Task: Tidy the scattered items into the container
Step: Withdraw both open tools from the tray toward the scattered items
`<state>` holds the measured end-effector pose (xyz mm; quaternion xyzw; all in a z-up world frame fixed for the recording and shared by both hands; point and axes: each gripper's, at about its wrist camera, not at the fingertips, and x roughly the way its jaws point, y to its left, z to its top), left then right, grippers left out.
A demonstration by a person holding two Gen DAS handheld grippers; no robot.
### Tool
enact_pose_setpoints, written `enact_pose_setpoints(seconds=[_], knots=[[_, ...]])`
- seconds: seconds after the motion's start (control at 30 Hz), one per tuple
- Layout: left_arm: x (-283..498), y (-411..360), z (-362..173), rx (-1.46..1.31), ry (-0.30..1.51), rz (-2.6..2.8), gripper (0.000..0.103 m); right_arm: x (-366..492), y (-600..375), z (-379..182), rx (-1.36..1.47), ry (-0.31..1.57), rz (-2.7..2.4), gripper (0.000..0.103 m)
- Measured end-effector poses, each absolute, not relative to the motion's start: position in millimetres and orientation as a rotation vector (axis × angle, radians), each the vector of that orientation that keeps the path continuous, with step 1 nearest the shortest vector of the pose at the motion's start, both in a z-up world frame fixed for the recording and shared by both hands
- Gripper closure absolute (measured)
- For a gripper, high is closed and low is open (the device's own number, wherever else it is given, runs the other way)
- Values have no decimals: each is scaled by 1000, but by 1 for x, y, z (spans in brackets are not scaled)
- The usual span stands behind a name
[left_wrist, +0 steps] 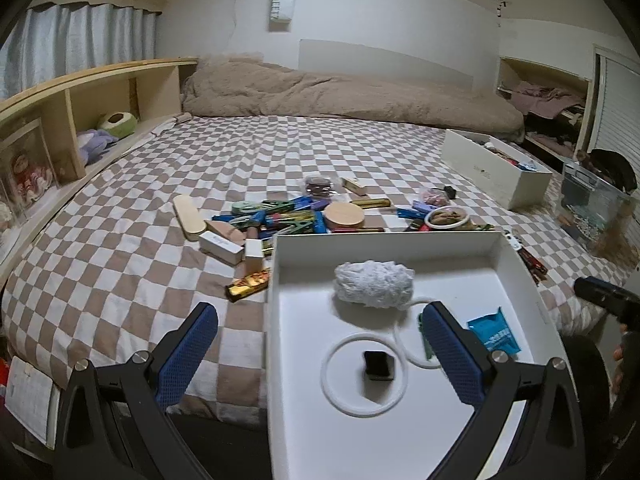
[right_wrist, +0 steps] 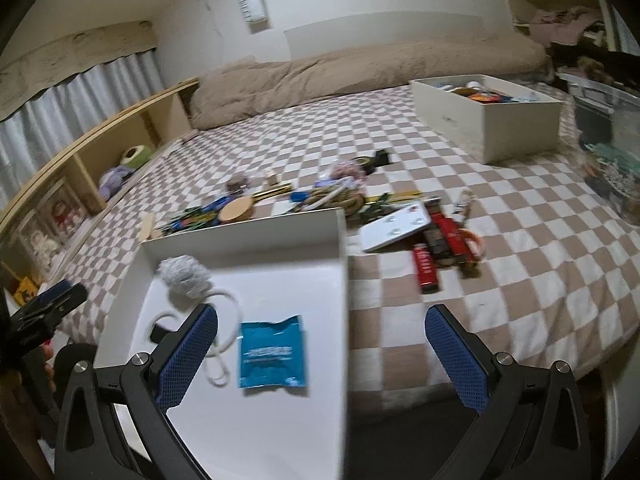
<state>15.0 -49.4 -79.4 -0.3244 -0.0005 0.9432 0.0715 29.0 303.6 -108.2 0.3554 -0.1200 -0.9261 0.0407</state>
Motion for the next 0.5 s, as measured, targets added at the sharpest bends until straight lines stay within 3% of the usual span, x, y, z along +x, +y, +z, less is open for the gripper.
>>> enact_pose_setpoints(seconds=[0.5], knots=[[0,-88,-91,-1050,-38,2933,0,27,364,-124,1160,-549,-2936,0]])
